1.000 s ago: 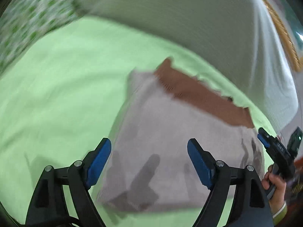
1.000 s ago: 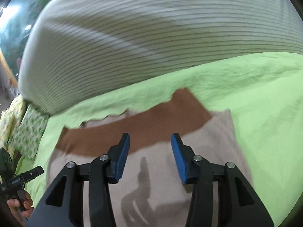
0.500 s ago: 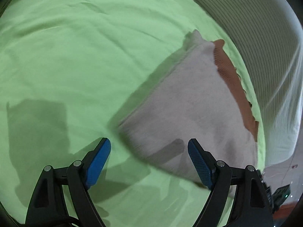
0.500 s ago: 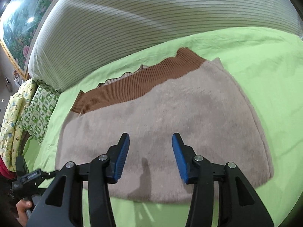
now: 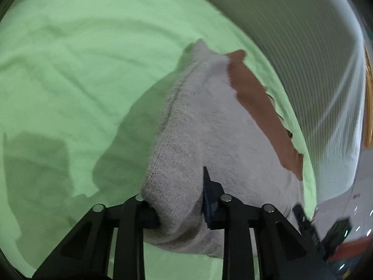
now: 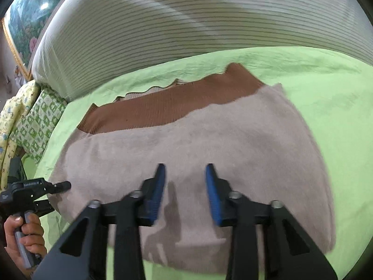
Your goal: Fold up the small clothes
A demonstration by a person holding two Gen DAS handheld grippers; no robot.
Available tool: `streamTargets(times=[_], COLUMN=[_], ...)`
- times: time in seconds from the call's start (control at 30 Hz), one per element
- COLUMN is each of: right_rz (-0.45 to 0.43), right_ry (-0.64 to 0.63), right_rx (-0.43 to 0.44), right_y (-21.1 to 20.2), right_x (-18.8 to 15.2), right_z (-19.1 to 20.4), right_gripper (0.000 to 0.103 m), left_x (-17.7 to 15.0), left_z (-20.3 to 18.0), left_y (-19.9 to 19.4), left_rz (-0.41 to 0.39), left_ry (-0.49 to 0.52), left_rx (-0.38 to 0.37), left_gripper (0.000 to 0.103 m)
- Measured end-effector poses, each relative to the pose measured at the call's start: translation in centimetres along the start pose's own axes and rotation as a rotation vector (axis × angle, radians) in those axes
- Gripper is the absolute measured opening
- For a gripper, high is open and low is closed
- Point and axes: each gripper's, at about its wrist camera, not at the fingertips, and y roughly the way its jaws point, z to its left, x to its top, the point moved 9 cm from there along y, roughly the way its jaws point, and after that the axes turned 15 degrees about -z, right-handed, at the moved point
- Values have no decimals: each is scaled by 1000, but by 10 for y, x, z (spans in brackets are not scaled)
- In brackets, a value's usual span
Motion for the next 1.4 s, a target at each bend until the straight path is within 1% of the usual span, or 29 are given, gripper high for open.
streamTargets(times=[0.07, 0.13, 0.2, 0.27, 0.3, 0.37, 0.4, 0.43, 0.47, 0.53, 0.57, 0.6, 0.63, 0.67, 0.7, 0.77, 0.8, 0.83, 0.87, 0.9, 0.93, 1.03, 1.1, 1.13, 1.2, 1.27, 1.3, 1.37, 1.4], right_rz=[4, 38, 121, 123, 121, 107, 82, 59, 40, 10, 1, -8, -13, -19, -23, -25, -12, -9, -10, -16, -19, -44, -48, -50, -53, -32, -3, 43, 73], right_ry=[-6, -26, -37, -33, -14, 126, 241, 310, 357, 436, 472, 511, 538, 580, 614, 673, 696, 713, 730, 751, 772, 787, 789, 789, 774, 736, 686, 605, 534], right_rx=[19, 8, -6, -1, 9, 72, 121, 141, 144, 137, 135, 131, 131, 140, 150, 173, 184, 201, 219, 238, 250, 263, 277, 288, 304, 302, 281, 261, 247], right_y=[9, 23, 41, 45, 44, 36, 28, 21, 14, -1, -8, -15, -20, -25, -29, -35, -37, -39, -41, -44, -43, -49, -53, -54, -53, -47, -41, -31, -25], right_x=[3, 0, -17, -22, -21, -14, -10, -7, -5, -4, -5, -7, -8, -10, -12, -16, -19, -20, -21, -22, -23, -20, -14, -12, -3, 0, 0, 1, 3], right_z=[4, 2, -5, -9, -9, -14, -20, -25, -32, -50, -59, -68, -76, -85, -91, -100, -103, -104, -104, -105, -104, -100, -97, -95, -90, -84, -79, -67, -56], right_gripper=[24, 23, 18, 13, 13, 13, 13, 13, 13, 13, 14, 15, 16, 16, 16, 16, 16, 17, 19, 27, 30, 40, 49, 51, 55, 56, 57, 57, 58], left_x=[3, 7, 8, 8, 6, -5, -12, -22, -32, -66, -91, -106, -132, -151, -169, -193, -195, -192, -187, -180, -170, -141, -123, -116, -103, -98, -99, -102, -104], left_z=[-10, -26, -53, -83, -108, -153, -174, -194, -212, -257, -278, -287, -297, -301, -302, -294, -290, -285, -278, -271, -260, -226, -199, -187, -157, -145, -134, -129, -128], left_y=[-7, -17, -26, -34, -40, -44, -47, -47, -47, -44, -38, -33, -23, -15, -7, 4, 5, 1, -5, -9, -14, -16, -8, -4, 10, 24, 30, 41, 45], left_rz=[-18, -37, -52, -61, -64, -64, -57, -45, -35, 3, 41, 62, 95, 127, 162, 253, 268, 269, 270, 267, 254, 230, 230, 235, 249, 273, 295, 320, 329], left_ry=[27, 73, 149, 213, 263, 350, 383, 409, 435, 518, 571, 605, 674, 727, 763, 785, 772, 755, 730, 715, 701, 631, 585, 561, 488, 436, 419, 410, 407], left_rx=[-16, -50, -90, -134, -179, -247, -288, -329, -364, -455, -498, -517, -531, -534, -537, -526, -527, -532, -538, -541, -533, -467, -404, -384, -317, -297, -275, -245, -241], left_gripper=[21, 20, 20, 20, 20, 20, 20, 20, 20, 21, 24, 27, 37, 39, 39, 39, 39, 44, 53, 57, 60, 67, 67, 67, 68, 68, 68, 70, 70])
